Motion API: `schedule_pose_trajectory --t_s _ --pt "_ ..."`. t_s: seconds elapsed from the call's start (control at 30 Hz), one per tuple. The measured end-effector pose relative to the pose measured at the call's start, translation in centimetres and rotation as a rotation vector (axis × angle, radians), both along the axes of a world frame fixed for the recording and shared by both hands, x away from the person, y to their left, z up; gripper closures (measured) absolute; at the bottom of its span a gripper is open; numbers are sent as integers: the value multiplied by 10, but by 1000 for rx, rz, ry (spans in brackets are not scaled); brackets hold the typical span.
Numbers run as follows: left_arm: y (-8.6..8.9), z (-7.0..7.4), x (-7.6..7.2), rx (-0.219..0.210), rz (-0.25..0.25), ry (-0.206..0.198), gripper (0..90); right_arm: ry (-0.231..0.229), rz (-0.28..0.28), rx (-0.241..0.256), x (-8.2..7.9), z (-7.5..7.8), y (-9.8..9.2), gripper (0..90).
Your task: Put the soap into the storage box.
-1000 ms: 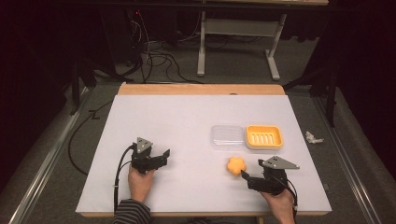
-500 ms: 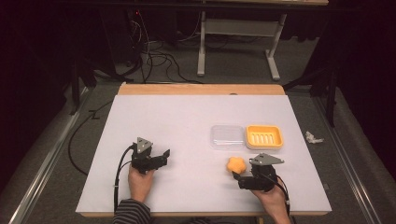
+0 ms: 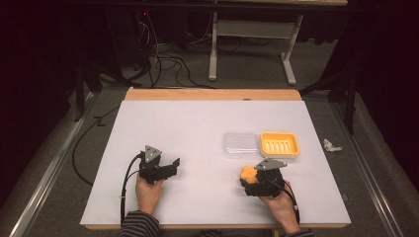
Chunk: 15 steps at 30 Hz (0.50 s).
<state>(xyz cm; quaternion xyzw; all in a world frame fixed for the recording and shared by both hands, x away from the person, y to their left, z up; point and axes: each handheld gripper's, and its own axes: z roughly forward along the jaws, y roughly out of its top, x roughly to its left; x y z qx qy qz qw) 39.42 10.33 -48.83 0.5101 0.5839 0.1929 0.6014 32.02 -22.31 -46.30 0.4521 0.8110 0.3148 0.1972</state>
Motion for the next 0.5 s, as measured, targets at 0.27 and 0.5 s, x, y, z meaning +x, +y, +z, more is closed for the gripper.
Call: schedule_pose_trajectory --t_s 0.27,0.5 --pt "0 0 0 -7 2 0 187 20 8 -14 4 -6 3 165" --pt "0 0 0 3 -1 -3 187 22 20 -41 7 -9 8 214"
